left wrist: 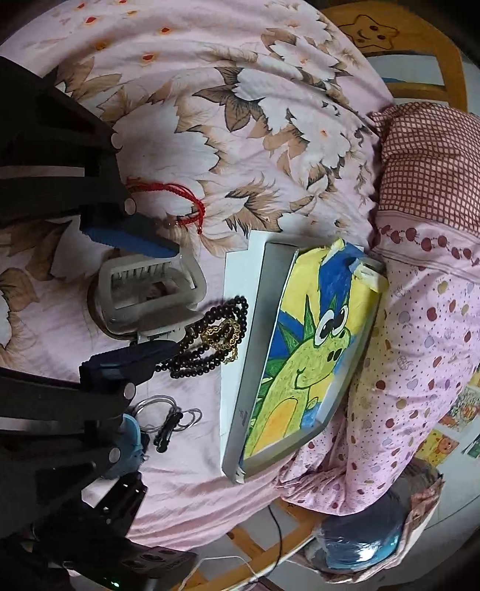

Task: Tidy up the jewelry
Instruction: 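Carry the watch and clip into the silver tray and open both tools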

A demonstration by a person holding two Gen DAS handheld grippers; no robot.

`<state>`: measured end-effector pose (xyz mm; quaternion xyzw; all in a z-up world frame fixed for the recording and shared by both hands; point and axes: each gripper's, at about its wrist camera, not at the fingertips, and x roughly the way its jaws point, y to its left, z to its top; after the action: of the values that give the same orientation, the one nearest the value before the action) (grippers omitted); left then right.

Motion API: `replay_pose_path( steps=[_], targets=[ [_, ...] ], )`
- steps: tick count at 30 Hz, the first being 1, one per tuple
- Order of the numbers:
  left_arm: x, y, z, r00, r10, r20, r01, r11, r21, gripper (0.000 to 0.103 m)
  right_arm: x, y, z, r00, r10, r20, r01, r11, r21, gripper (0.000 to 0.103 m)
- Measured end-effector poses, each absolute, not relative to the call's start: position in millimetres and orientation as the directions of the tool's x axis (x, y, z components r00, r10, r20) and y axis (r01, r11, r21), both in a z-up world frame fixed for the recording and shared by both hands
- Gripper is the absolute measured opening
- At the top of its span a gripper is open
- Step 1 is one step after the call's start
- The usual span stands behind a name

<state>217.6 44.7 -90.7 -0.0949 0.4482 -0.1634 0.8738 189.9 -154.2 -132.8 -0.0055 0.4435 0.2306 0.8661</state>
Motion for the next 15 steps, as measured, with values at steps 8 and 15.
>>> replay_pose_path(
  steps=[8,15],
  targets=[
    [212.2,37.2,-84.1,0.524,-0.382,-0.761,0.224,0.924,-0.309,0.018,178.8,-157.0,-124.5,0.508,0.414,-0.756,-0.399,0.890,0.220,0.033],
    [201.3,45.0,-60.2,0.559,-0.425,-0.712,0.212,0.903,-0.373,0.018,173.0,-162.9,-98.2,0.538,0.458,-0.707,-0.397,0.878,0.267,0.033]
  ],
)
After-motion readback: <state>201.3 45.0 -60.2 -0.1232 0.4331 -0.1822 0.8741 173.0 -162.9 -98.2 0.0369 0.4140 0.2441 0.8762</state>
